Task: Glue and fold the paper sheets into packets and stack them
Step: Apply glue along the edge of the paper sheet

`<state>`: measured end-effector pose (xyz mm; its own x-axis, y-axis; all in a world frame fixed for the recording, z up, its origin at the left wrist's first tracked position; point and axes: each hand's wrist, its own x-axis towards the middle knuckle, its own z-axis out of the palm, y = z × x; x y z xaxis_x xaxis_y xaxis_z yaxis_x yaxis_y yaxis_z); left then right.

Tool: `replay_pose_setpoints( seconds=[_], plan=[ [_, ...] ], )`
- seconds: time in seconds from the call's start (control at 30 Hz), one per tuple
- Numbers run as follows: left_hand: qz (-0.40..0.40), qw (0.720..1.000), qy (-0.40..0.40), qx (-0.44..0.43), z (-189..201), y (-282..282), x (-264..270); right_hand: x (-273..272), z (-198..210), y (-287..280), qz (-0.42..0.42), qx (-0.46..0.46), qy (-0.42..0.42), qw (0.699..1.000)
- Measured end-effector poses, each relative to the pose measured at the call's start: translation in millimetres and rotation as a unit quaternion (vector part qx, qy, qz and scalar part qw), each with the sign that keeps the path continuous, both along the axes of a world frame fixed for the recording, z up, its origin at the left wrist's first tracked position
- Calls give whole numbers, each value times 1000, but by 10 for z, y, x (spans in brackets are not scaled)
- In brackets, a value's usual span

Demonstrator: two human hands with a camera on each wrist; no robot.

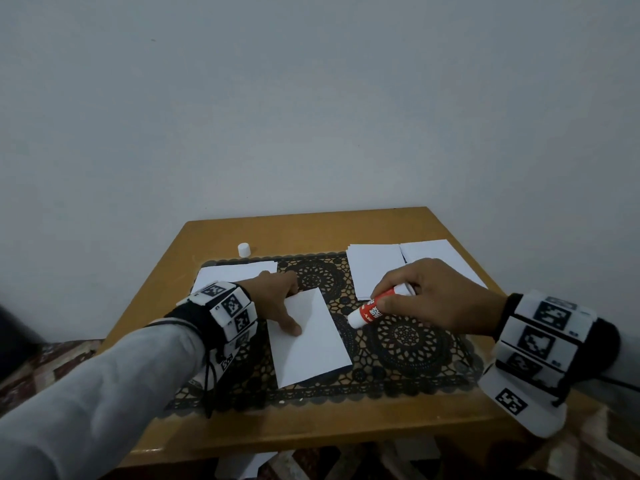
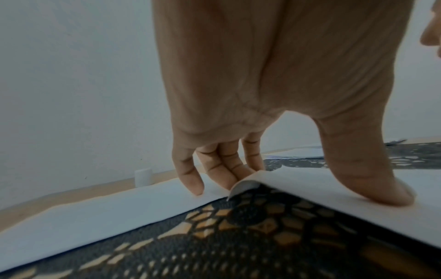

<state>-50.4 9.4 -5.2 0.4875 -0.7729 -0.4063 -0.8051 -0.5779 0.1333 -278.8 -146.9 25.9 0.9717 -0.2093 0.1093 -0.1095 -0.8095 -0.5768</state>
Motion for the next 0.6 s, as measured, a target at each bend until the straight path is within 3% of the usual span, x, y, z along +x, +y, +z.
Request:
replay_pose_setpoints(
  seconds=[0.37,0.43,0.6],
  plan=[
    [-9,991,51,-120,74,5,-13,19,-119,10,5,10,3,1000],
    [-1,983,91,-158,111,55,-37,26,-130,14,10,9,-1,1000],
    [-69,963,144,-218,247,193,-84,63,-118,5,9,7,-10,1000]
  ],
)
